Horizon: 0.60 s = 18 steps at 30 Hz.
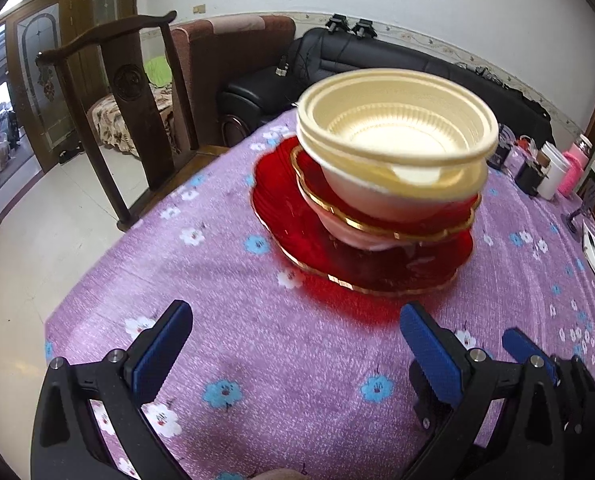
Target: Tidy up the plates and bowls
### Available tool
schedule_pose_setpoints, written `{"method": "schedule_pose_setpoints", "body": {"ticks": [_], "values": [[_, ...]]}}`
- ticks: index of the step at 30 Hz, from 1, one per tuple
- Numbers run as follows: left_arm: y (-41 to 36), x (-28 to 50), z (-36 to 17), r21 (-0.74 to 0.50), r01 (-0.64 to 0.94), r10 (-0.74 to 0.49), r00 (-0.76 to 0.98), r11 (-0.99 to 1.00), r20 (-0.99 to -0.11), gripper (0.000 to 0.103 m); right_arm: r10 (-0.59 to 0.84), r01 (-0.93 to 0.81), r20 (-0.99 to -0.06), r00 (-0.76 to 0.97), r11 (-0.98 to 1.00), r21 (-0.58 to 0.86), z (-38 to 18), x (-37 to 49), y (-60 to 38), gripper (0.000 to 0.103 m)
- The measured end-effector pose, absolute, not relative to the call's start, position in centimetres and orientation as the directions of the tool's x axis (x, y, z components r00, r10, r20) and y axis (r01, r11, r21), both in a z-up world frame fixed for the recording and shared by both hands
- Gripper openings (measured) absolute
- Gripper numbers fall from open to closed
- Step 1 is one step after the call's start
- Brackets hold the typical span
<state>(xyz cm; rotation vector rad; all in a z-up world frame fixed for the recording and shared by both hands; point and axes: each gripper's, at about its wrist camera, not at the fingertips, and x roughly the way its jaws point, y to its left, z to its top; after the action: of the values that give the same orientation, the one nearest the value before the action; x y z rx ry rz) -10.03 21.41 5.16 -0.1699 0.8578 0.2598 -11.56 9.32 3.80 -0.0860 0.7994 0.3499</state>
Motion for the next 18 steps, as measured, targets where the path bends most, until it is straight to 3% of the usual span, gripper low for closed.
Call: {"method": "schedule_pose_setpoints", "body": {"ticks": [18], "values": [[19.3, -9.8, 9.1, 0.036, -0.331, 0.263, 0.676, 0.943, -0.688, 0.103, 0.304, -0.332, -0.665, 0.683, 0.939, 0.088, 5.6, -13.0, 5.2, 0.086]]}}
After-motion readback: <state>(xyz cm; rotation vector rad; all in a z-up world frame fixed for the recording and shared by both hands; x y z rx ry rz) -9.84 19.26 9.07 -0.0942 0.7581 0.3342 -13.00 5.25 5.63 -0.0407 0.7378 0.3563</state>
